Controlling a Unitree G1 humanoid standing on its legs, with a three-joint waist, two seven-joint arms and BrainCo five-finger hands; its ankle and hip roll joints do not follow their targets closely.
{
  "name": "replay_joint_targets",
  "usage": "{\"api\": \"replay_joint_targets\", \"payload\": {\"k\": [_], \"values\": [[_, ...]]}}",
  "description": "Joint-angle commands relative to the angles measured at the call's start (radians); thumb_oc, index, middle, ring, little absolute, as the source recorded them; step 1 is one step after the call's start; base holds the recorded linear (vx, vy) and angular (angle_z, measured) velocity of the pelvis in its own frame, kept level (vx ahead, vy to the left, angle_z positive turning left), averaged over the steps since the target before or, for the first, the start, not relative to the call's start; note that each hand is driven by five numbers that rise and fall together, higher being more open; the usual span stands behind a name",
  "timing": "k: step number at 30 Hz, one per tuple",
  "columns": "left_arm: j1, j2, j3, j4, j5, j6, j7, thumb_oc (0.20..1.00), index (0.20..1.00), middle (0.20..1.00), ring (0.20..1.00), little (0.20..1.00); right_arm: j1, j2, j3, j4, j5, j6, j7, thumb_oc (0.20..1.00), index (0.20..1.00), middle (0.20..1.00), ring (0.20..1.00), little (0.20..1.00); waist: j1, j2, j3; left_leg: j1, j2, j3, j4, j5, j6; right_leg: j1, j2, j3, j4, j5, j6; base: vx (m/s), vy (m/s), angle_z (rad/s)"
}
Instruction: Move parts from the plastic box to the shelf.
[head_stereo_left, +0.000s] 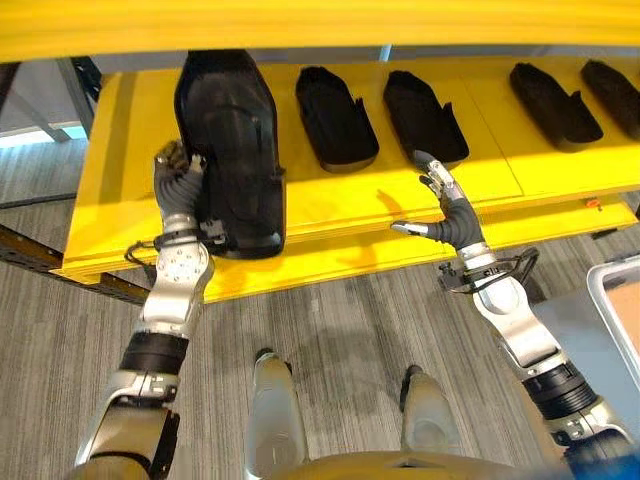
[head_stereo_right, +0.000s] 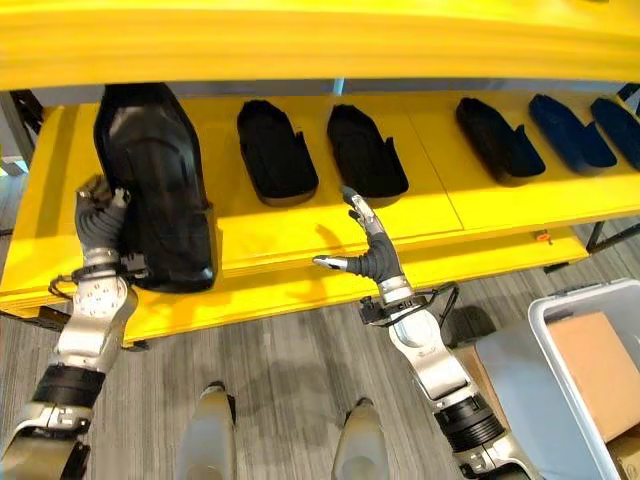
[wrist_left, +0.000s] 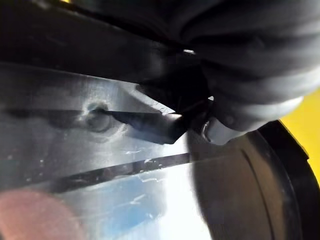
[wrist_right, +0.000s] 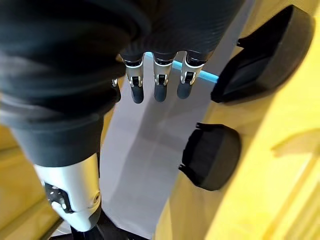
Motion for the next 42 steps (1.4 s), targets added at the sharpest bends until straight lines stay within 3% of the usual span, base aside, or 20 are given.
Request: {"api": "replay_joint_targets", "payload": {"k": [1, 9, 12, 19, 29, 34, 42], "values": [[-0.110, 0.099, -0.031, 0.020, -0.005, -0.047, 0.055, 0.200, 0.200, 0.200, 0.200, 0.200, 0.001, -0.001, 0.009, -0.034, 0.038, -0.033, -0.011, 1.000, 1.000, 1.000, 1.000, 1.000, 0.015, -0.016, -0.084, -0.015, 0.050, 0.005, -0.006, 0.044, 0.016, -0.079, 0.034, 0.028, 0.066, 0.057, -0.064, -0.07, -0.050, 0.10], [-0.359, 0.210, -0.138, 0.297, -0.141, -0.008, 0.038, 0.200, 0.200, 0.200, 0.200, 0.200, 0.082, -0.033, 0.018, -0.077, 0.074, -0.039, 0.026, 1.000, 1.000, 1.000, 1.000, 1.000, -0.017, -0.010, -0.103, -0.093, 0.048, -0.021, 0.017, 0.053, 0.015, -0.139, 0.044, 0.022, 0.099, 0.051, -0.066, -0.01, -0.011, 0.01], [-0.495, 0.280, -0.228, 0.458, -0.171, 0.025, -0.004, 0.200, 0.200, 0.200, 0.200, 0.200, 0.134, -0.044, 0.011, -0.107, 0.101, -0.051, 0.042, 1.000, 1.000, 1.000, 1.000, 1.000, -0.026, -0.006, -0.102, -0.132, 0.047, -0.033, 0.029, 0.059, 0.015, -0.161, 0.043, 0.010, 0.103, 0.055, -0.062, -0.01, -0.028, 0.07], [-0.574, 0.279, -0.271, 0.619, -0.235, 0.049, -0.040, 0.200, 0.200, 0.200, 0.200, 0.200, 0.181, -0.041, -0.001, -0.126, 0.131, -0.066, 0.044, 1.000, 1.000, 1.000, 1.000, 1.000, -0.027, -0.017, -0.096, -0.161, 0.044, -0.046, 0.035, 0.062, 0.015, -0.166, 0.042, -0.003, 0.098, 0.057, -0.061, 0.01, -0.025, 0.06], [-0.584, 0.230, -0.195, 0.725, -0.511, 0.046, -0.070, 0.200, 0.200, 0.200, 0.200, 0.200, 0.205, -0.036, 0.012, -0.137, 0.160, -0.062, 0.025, 1.000, 1.000, 1.000, 1.000, 1.000, -0.022, -0.037, -0.081, -0.207, 0.048, -0.056, 0.075, 0.037, 0.017, -0.181, 0.048, -0.004, 0.096, 0.051, -0.063, 0.01, -0.005, 0.03], [-0.634, 0.255, -0.242, 0.802, -0.390, 0.107, -0.099, 0.200, 0.200, 0.200, 0.200, 0.200, 0.216, -0.044, -0.002, -0.144, 0.172, -0.066, 0.037, 1.000, 1.000, 1.000, 1.000, 1.000, -0.034, -0.047, -0.081, -0.239, 0.052, -0.053, 0.087, 0.036, 0.016, -0.211, 0.054, 0.004, 0.087, 0.063, -0.063, 0.00, 0.000, 0.00], [-0.742, 0.294, -0.323, 0.888, -0.222, 0.147, -0.123, 0.200, 0.200, 0.200, 0.200, 0.200, 0.229, -0.053, -0.011, -0.147, 0.198, -0.079, 0.062, 1.000, 1.000, 1.000, 1.000, 1.000, -0.047, -0.047, -0.078, -0.282, 0.056, -0.043, 0.101, 0.037, 0.019, -0.261, 0.055, 0.022, 0.087, 0.077, -0.060, 0.00, 0.009, -0.01]]}}
